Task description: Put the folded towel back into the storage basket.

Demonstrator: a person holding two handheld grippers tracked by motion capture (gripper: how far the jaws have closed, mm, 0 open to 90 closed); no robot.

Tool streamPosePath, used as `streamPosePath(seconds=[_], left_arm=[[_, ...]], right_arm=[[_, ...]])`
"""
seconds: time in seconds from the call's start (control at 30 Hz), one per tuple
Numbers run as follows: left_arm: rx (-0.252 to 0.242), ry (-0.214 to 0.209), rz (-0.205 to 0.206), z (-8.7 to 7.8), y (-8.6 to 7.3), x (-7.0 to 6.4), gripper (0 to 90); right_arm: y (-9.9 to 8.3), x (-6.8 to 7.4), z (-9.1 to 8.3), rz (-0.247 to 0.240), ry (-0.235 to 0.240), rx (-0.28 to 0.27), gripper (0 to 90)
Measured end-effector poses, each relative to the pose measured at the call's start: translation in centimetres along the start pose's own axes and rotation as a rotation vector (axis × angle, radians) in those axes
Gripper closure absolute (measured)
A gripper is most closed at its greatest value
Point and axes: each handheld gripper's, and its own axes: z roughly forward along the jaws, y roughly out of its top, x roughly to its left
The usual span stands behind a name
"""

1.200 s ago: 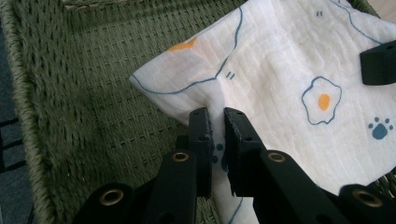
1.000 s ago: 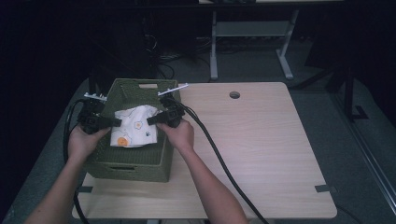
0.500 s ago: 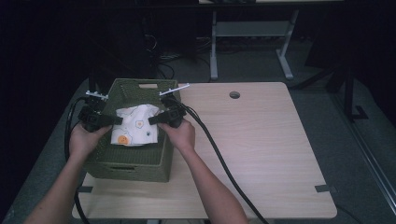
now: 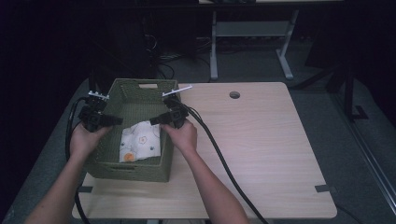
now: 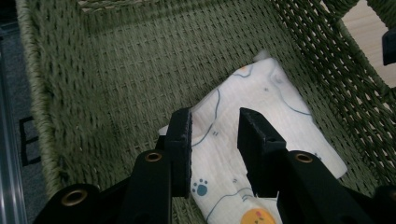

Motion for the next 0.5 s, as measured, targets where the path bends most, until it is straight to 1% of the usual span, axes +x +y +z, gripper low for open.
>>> streamPosePath(seconds=[0.03, 0.1, 0.23, 0.3, 0.33, 0.37, 0.4, 0.43, 0.47, 0.5], left_arm=[[-0.009, -0.006, -0.012, 0.0, 0.0, 0.1, 66.0], [-0.017, -0.008, -0.018, -0.1, 0.0, 0.1, 66.0], [-0.019, -0.006, -0.013, -0.3, 0.0, -0.2, 65.4], [-0.022, -0.004, -0.011, -0.4, 0.0, -0.7, 64.6], [-0.022, -0.004, -0.011, -0.4, 0.0, -0.7, 64.3], [-0.03, -0.003, -0.009, -0.6, 0.1, -1.0, 64.2], [-0.03, -0.003, -0.009, -0.6, 0.1, -1.0, 64.1], [-0.031, -0.003, -0.007, -0.7, 0.1, -1.3, 63.7], [-0.031, -0.003, -0.007, -0.7, 0.1, -1.3, 63.2], [-0.036, -0.002, -0.005, -0.9, 0.2, -1.7, 62.8]], right_arm=[[0.0, -0.1, -0.1, 0.003, 0.002, -0.004, 59.7], [0.0, -0.1, -0.3, -0.001, 0.007, -0.009, 58.7], [0.1, -0.2, -0.5, -0.004, 0.015, -0.014, 58.3], [0.2, -0.3, -0.7, -0.004, 0.027, -0.016, 57.0], [0.2, -0.3, -0.7, -0.004, 0.027, -0.016, 57.0], [0.1, -0.3, -0.9, -0.009, 0.033, -0.018, 56.4], [0.2, -0.3, -1.0, -0.012, 0.036, -0.017, 55.9], [0.2, -0.3, -1.1, -0.013, 0.038, -0.019, 55.3], [0.2, -0.3, -1.1, -0.013, 0.038, -0.019, 55.3], [0.2, -0.4, -1.4, -0.014, 0.048, -0.02, 54.9]])
